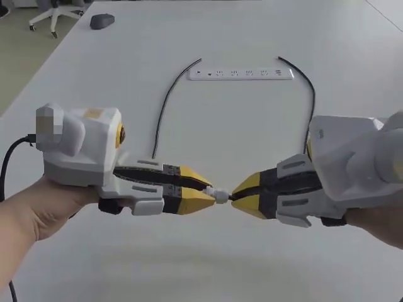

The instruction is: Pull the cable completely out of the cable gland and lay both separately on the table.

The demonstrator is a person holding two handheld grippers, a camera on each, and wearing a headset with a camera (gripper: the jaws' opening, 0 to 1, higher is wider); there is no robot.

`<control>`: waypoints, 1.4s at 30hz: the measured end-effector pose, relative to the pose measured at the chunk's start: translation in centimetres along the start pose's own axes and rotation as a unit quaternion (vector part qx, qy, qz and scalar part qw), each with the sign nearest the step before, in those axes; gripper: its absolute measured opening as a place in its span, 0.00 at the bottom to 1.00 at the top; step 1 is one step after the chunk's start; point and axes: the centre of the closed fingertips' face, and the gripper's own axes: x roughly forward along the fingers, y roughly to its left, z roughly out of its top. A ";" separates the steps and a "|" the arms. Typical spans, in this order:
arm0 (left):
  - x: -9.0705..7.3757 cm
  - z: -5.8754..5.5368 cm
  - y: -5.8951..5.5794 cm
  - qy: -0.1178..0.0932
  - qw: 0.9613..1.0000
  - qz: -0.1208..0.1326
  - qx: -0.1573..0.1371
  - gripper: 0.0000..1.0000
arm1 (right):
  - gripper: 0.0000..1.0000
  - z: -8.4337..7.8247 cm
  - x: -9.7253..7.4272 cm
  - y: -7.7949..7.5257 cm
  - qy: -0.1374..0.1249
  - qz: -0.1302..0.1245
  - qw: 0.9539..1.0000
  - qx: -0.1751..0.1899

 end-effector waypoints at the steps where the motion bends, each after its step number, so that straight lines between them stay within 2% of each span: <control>1: 0.1 0.0 0.0 0.000 1.000 0.001 -0.001 0.14 | 0.00 -0.1 0.0 0.0 0.004 -0.005 1.000 -0.009; 5: 0.2 -0.1 -0.1 0.004 1.000 0.001 0.000 0.14 | 0.00 -0.3 0.0 0.1 0.015 -0.012 1.000 -0.018; 14: 0.5 0.0 0.0 0.003 1.000 0.010 0.012 0.14 | 0.00 -1.0 -0.7 -0.4 0.029 -0.045 0.998 0.032; 19: 0.4 0.3 0.2 -0.005 1.000 0.014 0.011 0.14 | 0.00 -1.4 -1.6 -1.0 0.031 -0.065 0.995 0.069; 26: 0.3 0.5 0.3 -0.007 1.000 0.018 0.011 0.14 | 0.00 -2.4 -2.6 -1.2 0.033 -0.085 0.991 0.098; 29: 0.3 0.5 0.5 -0.008 1.000 0.022 0.009 0.14 | 0.00 -3.3 -3.3 -1.7 0.037 -0.100 0.986 0.128; 35: 0.0 0.7 0.9 -0.012 1.000 0.028 0.007 0.14 | 0.00 -5.0 -5.0 -2.4 0.040 -0.128 0.978 0.158; 39: 0.0 0.5 1.0 -0.009 0.999 0.030 0.006 0.14 | 0.00 -6.6 -5.8 -2.6 0.053 -0.142 0.974 0.170; 40: 0.1 0.5 1.0 -0.008 0.999 0.030 0.005 0.14 | 0.00 -7.5 -6.1 -2.9 0.063 -0.152 0.971 0.175; 42: 0.2 0.5 1.0 -0.009 1.000 0.029 -0.004 0.14 | 0.00 -8.4 -6.5 -3.1 0.071 -0.159 0.968 0.182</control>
